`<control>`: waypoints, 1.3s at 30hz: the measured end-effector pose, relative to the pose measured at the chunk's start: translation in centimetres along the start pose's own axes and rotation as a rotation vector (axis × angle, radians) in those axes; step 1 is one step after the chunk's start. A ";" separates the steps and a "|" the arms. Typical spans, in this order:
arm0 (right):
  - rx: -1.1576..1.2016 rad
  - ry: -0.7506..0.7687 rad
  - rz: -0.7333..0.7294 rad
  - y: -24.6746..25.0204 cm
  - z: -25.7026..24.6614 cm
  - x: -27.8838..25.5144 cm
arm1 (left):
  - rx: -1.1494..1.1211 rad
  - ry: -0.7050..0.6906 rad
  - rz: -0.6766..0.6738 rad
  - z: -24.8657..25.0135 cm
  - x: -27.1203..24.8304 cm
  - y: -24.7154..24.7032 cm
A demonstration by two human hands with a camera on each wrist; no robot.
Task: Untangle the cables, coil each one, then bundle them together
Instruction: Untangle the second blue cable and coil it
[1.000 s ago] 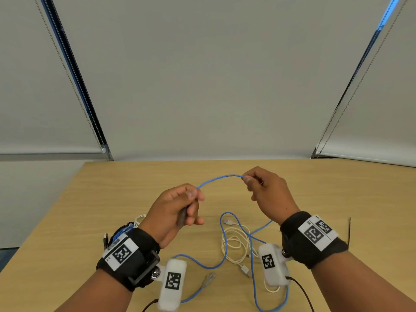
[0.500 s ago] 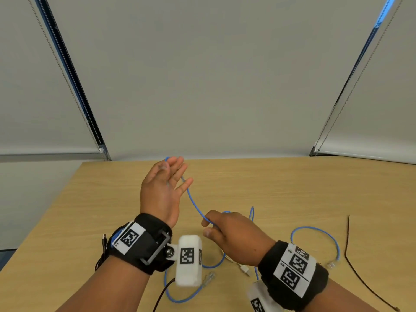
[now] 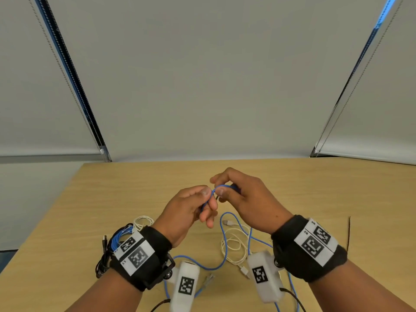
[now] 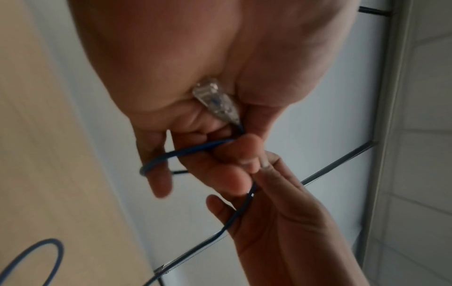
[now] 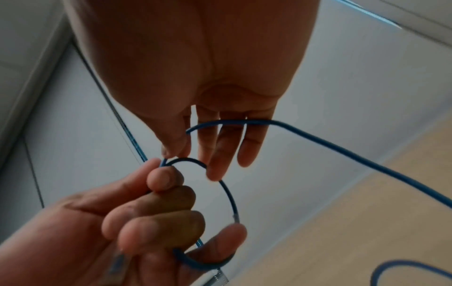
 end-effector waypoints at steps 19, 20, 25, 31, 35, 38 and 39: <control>0.331 -0.249 -0.262 -5.8 2.8 -2.6 | -0.705 -0.257 0.071 4.2 0.3 2.2; 0.318 -0.275 -0.301 -6.1 2.9 -3.2 | -0.653 -0.288 0.171 4.3 0.5 3.1; 0.132 -0.154 -0.228 -4.4 1.2 -2.9 | 0.220 -0.281 0.490 4.1 0.6 4.9; -0.155 0.045 -0.044 0.3 -1.6 -0.2 | 0.283 -0.010 0.118 -0.1 0.6 1.2; -0.180 0.031 0.009 1.3 -1.3 0.1 | 0.011 0.070 -0.051 0.1 -0.3 -0.3; -0.073 0.014 0.081 1.0 -0.8 -0.1 | -0.059 0.068 -0.110 1.0 -0.6 -0.9; -0.012 -0.005 0.088 0.8 -0.6 -0.2 | -0.078 0.063 -0.114 1.2 -0.7 -1.0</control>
Point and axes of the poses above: each hand's wrist, its own x-axis towards the middle knuckle, its own y-axis out of the back of the hand, z = x × y, the point moved 5 cm from there along x, towards the middle knuckle, and after that the axes turned 5 degrees about y, right-handed, at the moved point
